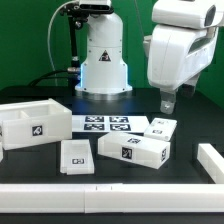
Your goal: Assemble cabinet
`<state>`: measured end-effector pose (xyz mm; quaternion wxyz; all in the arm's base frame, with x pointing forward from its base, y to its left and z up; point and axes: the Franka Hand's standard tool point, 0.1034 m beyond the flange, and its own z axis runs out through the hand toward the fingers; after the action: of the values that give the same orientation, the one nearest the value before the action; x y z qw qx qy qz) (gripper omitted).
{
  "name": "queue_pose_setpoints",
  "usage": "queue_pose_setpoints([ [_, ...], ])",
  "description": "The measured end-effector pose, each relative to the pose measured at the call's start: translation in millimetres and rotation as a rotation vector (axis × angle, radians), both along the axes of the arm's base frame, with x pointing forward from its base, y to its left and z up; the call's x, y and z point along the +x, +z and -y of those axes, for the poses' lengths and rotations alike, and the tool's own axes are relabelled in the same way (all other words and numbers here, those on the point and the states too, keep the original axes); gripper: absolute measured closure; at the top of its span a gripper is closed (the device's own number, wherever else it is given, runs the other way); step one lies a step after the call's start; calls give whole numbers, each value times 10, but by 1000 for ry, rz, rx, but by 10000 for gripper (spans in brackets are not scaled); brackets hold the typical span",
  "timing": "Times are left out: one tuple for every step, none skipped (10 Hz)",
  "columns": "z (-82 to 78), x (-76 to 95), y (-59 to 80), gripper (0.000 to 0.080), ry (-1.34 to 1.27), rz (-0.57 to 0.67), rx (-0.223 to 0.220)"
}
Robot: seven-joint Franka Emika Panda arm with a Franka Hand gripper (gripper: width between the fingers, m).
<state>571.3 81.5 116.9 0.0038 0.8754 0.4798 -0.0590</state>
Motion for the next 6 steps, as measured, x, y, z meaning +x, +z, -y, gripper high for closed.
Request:
queue_pose_setpoints([
  [9,-13,-2,2,16,-8,-14],
  [9,-13,-2,2,16,-8,-14],
  [9,-14,-2,2,16,-8,-14],
  [24,-20,-21,2,14,-6,-12],
  [131,-67,-163,2,11,29,1],
  [250,-189,-322,2,-6,38,5],
])
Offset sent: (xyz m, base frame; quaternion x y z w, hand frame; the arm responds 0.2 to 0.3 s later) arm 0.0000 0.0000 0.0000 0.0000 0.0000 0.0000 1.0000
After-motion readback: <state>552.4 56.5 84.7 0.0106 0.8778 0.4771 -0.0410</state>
